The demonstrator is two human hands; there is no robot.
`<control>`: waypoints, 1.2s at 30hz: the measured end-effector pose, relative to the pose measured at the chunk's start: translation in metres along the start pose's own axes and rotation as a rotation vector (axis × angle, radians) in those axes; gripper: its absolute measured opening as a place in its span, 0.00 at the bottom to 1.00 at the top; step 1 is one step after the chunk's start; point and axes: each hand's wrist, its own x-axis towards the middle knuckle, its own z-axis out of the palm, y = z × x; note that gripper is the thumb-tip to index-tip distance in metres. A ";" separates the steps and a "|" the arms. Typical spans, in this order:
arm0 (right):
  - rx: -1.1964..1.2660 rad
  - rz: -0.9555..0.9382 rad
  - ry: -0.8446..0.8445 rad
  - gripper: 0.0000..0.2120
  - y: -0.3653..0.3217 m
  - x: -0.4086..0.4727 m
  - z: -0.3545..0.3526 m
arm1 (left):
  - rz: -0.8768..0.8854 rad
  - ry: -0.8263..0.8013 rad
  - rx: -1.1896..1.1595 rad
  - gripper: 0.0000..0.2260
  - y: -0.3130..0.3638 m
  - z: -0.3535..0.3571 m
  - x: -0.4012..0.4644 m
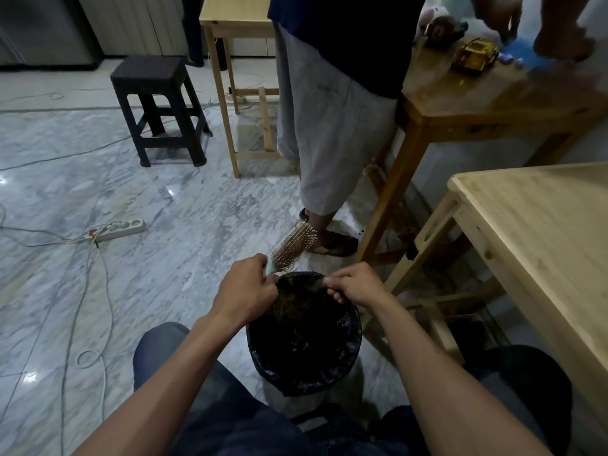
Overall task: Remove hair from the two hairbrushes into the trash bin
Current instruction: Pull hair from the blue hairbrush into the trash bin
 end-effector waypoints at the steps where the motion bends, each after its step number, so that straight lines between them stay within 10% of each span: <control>1: -0.038 0.034 0.031 0.05 0.006 -0.001 -0.001 | 0.003 -0.003 0.011 0.09 0.000 -0.001 0.000; 5: -0.095 0.073 -0.008 0.04 0.007 -0.007 0.000 | 0.001 -0.030 0.032 0.11 0.000 0.001 -0.004; 10: 0.254 -0.014 -0.294 0.34 -0.025 -0.012 -0.009 | 0.035 -0.070 0.103 0.08 0.002 0.002 -0.008; 17: 0.282 -0.096 -0.011 0.06 -0.029 -0.009 -0.007 | 0.060 0.004 0.302 0.10 0.000 -0.006 -0.010; 27: 0.186 0.305 0.276 0.10 0.004 -0.003 -0.013 | -0.043 0.153 0.227 0.11 0.005 -0.014 -0.010; 30: -0.020 0.256 0.188 0.06 0.006 -0.014 -0.013 | -0.013 0.150 0.224 0.12 0.004 -0.018 -0.008; 36: 0.053 -0.042 -0.335 0.36 -0.025 -0.019 -0.006 | 0.083 -0.019 0.188 0.04 0.011 -0.010 -0.009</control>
